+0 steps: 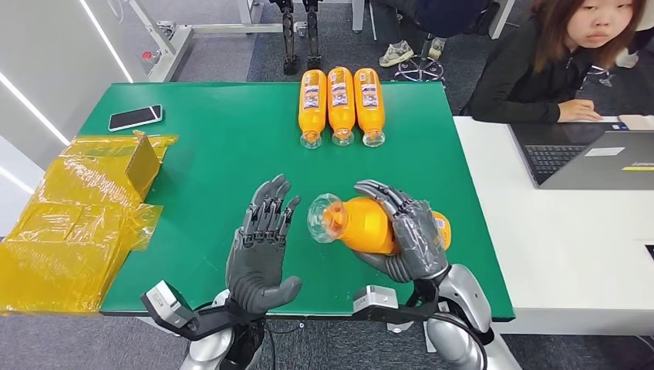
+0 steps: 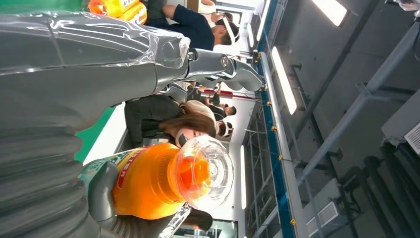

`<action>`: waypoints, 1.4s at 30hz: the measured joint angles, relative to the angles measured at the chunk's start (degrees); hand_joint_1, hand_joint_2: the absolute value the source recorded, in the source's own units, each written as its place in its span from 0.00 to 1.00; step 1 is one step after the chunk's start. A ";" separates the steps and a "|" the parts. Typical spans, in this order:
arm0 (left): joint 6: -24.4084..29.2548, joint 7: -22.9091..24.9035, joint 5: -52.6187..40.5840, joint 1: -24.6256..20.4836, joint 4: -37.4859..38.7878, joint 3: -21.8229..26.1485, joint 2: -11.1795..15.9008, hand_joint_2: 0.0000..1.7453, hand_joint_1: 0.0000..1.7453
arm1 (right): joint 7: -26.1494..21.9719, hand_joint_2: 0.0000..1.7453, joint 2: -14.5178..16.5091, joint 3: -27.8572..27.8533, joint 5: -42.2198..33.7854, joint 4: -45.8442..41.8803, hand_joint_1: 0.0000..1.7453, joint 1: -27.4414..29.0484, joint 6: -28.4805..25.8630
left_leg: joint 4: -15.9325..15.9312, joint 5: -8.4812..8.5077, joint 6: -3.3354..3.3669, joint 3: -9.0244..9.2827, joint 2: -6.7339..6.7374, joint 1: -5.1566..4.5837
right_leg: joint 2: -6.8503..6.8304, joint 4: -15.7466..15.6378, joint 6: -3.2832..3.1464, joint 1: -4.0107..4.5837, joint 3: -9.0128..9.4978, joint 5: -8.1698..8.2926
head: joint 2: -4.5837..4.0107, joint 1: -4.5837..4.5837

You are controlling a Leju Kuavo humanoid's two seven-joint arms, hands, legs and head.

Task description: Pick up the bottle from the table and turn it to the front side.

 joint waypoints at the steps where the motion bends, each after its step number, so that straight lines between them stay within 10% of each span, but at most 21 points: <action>1: 0.00 0.00 0.00 0.01 0.00 0.00 0.00 1.00 0.00 | 0.00 1.00 0.00 -0.15 0.00 -0.01 1.00 0.02 0.00 | 0.00 0.00 0.00 0.00 0.01 0.00 | 0.00 0.00 0.00 0.00 0.00 0.00 | 0.00 -0.01; 12: 0.64 0.18 0.00 0.21 0.00 -0.04 0.00 1.00 0.00 | -4.73 1.00 -0.79 1.33 -5.07 1.82 1.00 0.51 0.76 | -0.02 0.00 0.00 -0.04 0.02 0.00 | 0.01 0.02 0.00 0.01 0.00 0.00 | 0.00 0.00; 31: 2.21 -1.18 -0.16 0.14 -0.04 -0.60 0.01 1.00 0.00 | -5.70 1.00 6.45 14.13 -12.76 12.16 1.00 -6.77 2.35 | -0.03 0.01 -0.01 -0.05 0.00 0.00 | -0.01 0.06 -0.02 0.01 -0.02 -0.01 | 0.00 -0.01; 35: 2.25 -1.50 -0.40 0.15 -0.04 -0.10 0.08 1.00 1.00 | -5.84 1.00 7.05 14.63 -12.81 12.83 1.00 -7.11 2.43 | -0.03 0.01 -0.01 -0.05 0.00 0.00 | -0.02 0.06 -0.02 0.01 -0.02 -0.01 | 0.00 -0.01; 42: 3.38 -2.05 -1.09 0.20 -0.07 0.58 0.11 1.00 0.89 | -5.57 1.00 7.49 15.02 -12.79 12.88 1.00 -7.04 3.58 | -0.03 0.01 -0.01 -0.04 0.00 0.01 | -0.01 0.06 -0.02 0.02 -0.02 -0.02 | 0.00 -0.01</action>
